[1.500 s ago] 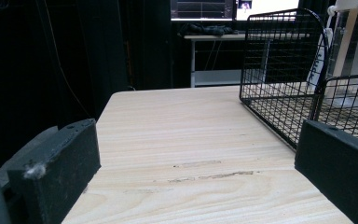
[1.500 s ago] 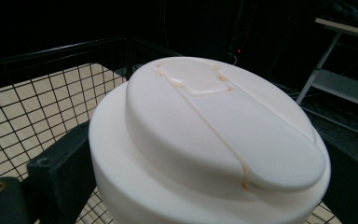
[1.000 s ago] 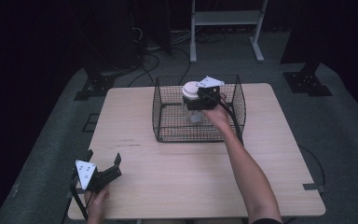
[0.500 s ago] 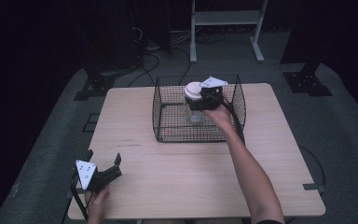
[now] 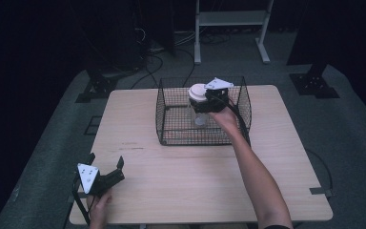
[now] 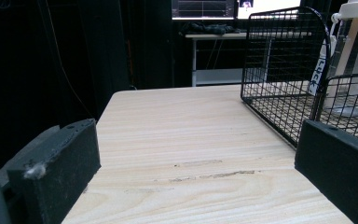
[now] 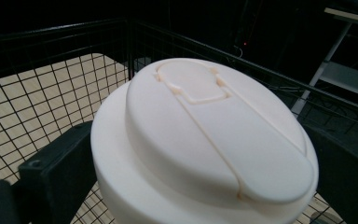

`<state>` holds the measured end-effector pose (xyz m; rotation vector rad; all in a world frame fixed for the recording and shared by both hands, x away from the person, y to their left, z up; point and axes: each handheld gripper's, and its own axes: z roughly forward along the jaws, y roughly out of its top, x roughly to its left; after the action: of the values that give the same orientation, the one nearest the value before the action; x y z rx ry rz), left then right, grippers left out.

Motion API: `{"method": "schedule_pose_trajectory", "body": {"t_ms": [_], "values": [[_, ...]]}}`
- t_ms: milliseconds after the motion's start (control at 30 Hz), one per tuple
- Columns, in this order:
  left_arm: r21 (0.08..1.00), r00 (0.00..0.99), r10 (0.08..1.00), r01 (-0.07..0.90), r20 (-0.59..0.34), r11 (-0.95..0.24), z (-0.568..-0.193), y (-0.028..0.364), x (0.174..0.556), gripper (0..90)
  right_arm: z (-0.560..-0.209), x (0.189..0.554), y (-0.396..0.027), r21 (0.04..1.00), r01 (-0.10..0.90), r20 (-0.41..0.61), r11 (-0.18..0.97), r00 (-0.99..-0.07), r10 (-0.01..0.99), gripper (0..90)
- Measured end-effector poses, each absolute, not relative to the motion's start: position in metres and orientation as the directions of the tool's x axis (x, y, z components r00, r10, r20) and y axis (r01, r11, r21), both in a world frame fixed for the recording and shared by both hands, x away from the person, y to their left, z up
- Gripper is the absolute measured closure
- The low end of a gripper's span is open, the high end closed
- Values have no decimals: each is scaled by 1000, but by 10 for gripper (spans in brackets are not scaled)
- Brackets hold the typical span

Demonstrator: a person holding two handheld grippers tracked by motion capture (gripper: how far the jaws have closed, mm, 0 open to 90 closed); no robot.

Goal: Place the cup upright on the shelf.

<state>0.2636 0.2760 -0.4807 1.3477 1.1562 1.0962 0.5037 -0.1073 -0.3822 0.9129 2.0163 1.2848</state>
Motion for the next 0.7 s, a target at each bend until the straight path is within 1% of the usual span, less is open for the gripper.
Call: {"method": "schedule_pose_trajectory", "body": {"t_ms": [33,267,700], "values": [[996,130,991,77,26,-36,-481,276,264,0,-382,504,-108,923,243,-97,298,-602,793,0],[996,130,991,77,24,-34,-481,276,264,0,-378,503,-110,931,241,-78,274,-603,794,0],[997,133,991,75,27,-37,-481,276,263,0,-361,496,-111,945,204,-85,257,-606,791,0]]}}
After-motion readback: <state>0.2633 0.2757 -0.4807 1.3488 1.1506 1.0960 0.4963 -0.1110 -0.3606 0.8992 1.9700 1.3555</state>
